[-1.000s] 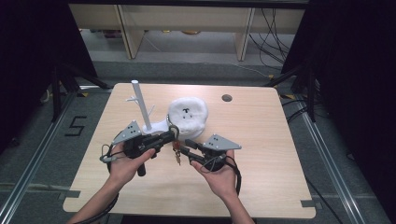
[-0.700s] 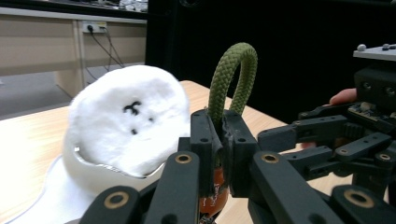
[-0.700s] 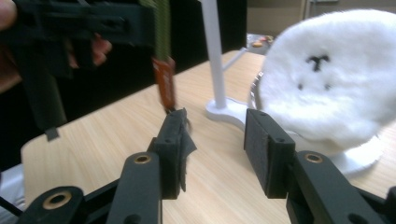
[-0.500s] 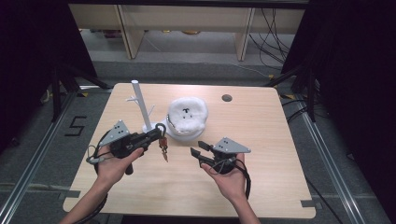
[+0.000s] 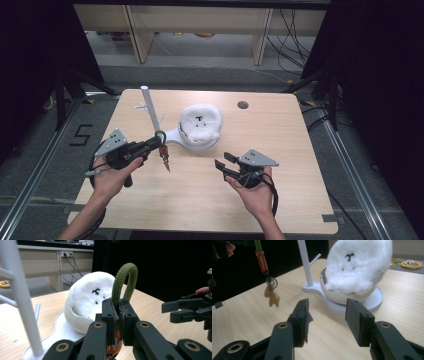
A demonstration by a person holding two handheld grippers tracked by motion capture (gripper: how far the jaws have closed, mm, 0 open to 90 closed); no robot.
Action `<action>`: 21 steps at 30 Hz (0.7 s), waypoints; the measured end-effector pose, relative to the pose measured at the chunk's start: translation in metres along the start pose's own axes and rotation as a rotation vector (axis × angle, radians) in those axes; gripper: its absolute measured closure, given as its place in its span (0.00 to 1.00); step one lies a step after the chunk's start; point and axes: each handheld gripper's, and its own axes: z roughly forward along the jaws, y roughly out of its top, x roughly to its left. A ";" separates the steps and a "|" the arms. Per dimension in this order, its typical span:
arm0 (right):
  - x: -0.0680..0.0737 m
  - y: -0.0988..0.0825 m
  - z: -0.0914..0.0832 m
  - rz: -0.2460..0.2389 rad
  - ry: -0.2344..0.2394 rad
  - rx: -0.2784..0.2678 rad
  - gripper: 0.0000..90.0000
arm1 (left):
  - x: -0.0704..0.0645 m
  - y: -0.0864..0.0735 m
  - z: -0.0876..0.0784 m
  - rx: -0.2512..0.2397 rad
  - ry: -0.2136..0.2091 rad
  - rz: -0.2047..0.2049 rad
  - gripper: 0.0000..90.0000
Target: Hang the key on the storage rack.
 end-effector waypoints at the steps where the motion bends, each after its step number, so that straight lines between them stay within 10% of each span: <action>1: -0.001 -0.001 -0.001 0.008 -0.002 -0.002 0.60 | 0.001 0.000 -0.001 -0.004 0.002 0.001 0.93; 21: -0.020 -0.017 -0.022 0.049 -0.086 -0.027 0.58 | 0.027 0.001 -0.016 -0.003 0.088 0.007 0.93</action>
